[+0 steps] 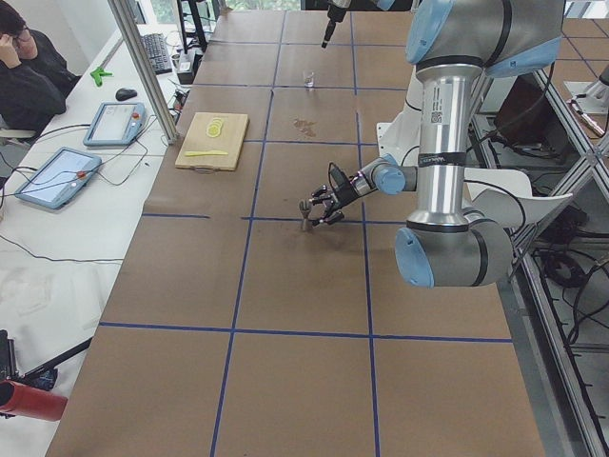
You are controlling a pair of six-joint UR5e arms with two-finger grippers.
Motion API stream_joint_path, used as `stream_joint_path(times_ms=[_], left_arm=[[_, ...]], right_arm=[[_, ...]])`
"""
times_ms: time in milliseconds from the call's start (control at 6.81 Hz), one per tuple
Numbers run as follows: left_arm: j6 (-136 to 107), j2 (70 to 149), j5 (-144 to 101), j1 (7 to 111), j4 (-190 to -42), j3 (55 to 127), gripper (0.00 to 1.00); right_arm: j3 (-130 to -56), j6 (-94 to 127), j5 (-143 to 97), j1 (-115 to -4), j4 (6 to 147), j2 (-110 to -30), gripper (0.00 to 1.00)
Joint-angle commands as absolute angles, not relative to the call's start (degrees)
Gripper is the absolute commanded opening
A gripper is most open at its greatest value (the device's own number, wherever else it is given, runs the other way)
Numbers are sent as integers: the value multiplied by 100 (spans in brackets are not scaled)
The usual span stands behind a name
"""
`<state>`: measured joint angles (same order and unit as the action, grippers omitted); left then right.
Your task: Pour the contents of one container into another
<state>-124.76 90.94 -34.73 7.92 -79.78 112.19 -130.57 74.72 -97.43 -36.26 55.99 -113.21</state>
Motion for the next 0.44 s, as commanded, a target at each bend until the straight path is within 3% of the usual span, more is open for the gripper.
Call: stream_joint_path(times_ms=[0, 294], left_arm=[[-12357, 9316, -3393, 949, -7989, 10997, 78], [-12384, 9395, -3384, 941, -8007, 10802, 78]], right_arm=[[-13052, 7479, -9738, -3621, 5599, -11338, 100], [-13052, 7479, -9738, -3621, 5599, -11347, 100]])
